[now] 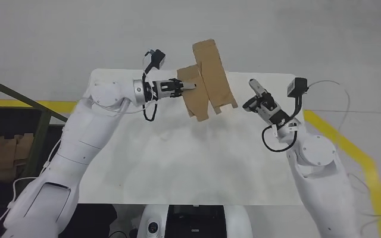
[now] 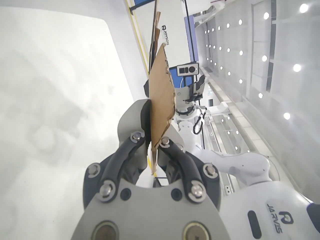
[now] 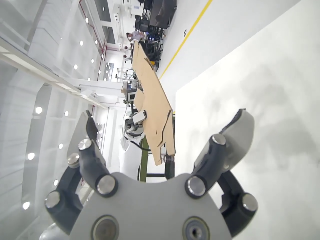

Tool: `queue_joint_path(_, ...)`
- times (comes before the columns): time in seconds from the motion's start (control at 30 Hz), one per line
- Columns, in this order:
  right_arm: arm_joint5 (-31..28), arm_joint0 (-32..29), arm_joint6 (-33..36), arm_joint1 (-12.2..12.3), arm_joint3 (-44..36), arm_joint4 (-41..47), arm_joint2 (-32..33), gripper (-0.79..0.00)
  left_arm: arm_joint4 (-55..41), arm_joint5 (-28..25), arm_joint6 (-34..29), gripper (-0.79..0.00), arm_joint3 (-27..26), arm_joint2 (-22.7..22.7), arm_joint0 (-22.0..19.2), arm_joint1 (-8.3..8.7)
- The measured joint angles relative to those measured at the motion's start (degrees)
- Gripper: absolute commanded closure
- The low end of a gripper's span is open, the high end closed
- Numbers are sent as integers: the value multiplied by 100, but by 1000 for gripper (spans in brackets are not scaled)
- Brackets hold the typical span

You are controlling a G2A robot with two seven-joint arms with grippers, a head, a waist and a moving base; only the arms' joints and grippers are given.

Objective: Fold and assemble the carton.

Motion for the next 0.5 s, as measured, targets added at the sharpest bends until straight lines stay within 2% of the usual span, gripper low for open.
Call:
queue_joint_path(0.1,-405,52,504,27,207,117,98,-785,-226,173,-701,0,143,-15,-109,18)
queue_joint_path(0.23,-807,128,1080,72,412,-151,138,-785,-395,275,-1614,0,354,-2,-262,41)
queue_joint_path(0.33,-917,204,1298,88,583,-210,135,-785,-433,236,-2147,-99,471,26,-352,54)
queue_joint_path(0.43,-1001,319,1588,98,765,-196,62,-785,-502,130,-2616,-12,589,57,-421,61)
queue_joint_path(0.5,-1119,401,1850,100,858,-173,-45,-785,-561,94,-2839,0,664,85,-455,61)
